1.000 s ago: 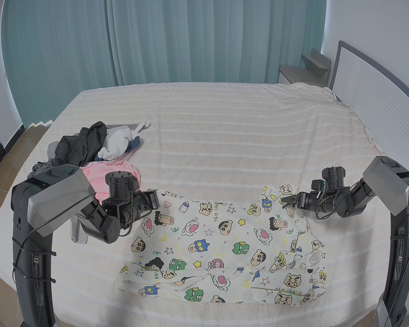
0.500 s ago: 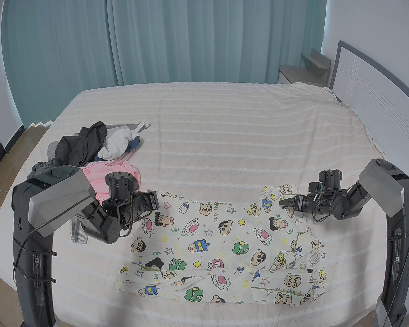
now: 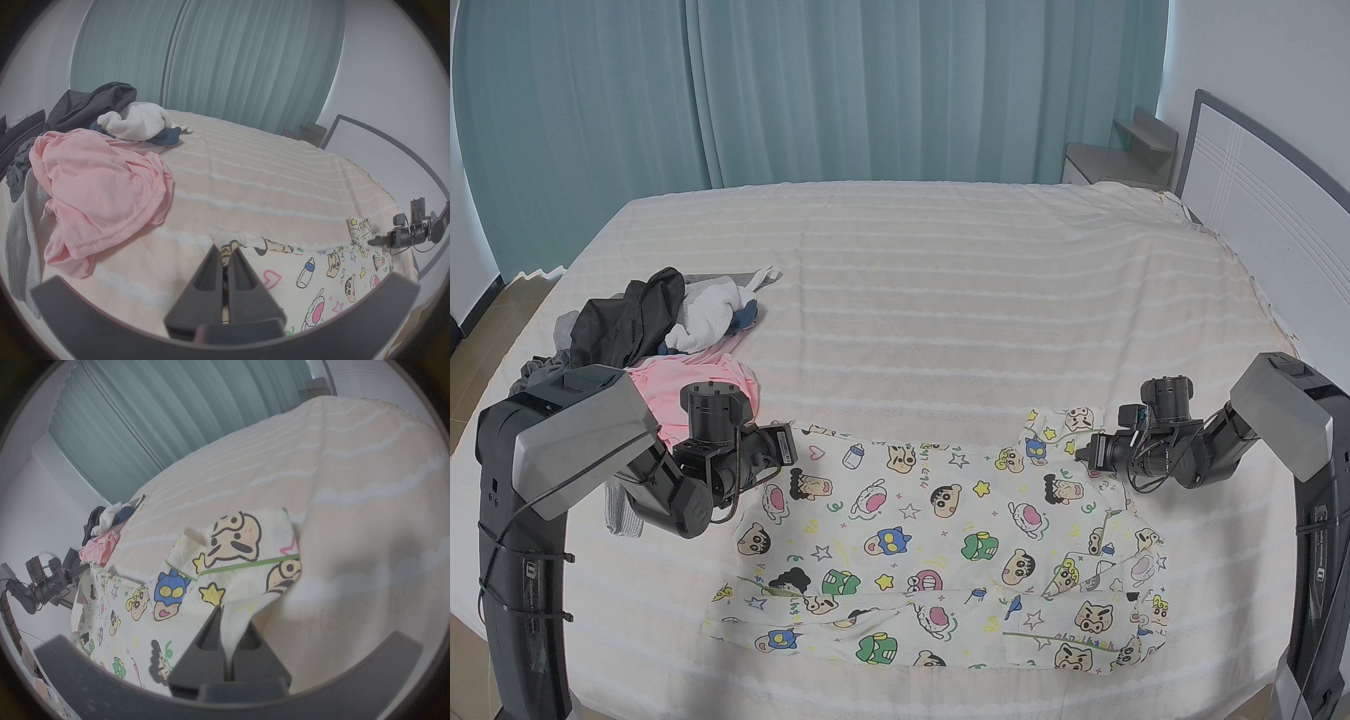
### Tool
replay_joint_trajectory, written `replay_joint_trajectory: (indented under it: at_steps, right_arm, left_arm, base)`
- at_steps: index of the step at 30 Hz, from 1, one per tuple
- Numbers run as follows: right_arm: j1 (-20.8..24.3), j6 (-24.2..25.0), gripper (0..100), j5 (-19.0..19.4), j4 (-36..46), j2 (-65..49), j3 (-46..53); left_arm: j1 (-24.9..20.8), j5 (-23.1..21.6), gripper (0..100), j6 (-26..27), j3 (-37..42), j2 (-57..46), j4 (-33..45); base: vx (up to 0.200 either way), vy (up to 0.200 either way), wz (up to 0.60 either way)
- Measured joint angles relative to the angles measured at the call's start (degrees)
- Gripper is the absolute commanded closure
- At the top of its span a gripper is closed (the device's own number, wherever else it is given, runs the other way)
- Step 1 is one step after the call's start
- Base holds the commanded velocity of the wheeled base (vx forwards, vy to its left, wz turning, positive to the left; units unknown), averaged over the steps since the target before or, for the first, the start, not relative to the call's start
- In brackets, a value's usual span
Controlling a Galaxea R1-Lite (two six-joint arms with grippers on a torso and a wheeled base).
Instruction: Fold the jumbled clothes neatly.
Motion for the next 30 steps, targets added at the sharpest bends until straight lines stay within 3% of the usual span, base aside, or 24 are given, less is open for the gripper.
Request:
replay_joint_trajectory:
  at_steps: [17, 30]
  right_arm:
    - [-1.89, 1.38, 100, 0.11, -13.04, -2.91, 5.68]
    - [-1.6, 3.4, 100, 2.38, -13.82, -5.4, 9.52]
  left_arm:
    - [0.0, 1.32, 100, 1.52, 1.74, -1.68, -3.13]
    - [0.05, 1.43, 100, 1.56, 2.13, -3.4, -3.29]
  base:
    - [0.0, 0.0, 0.0]
    - [0.0, 0.0, 0.0]
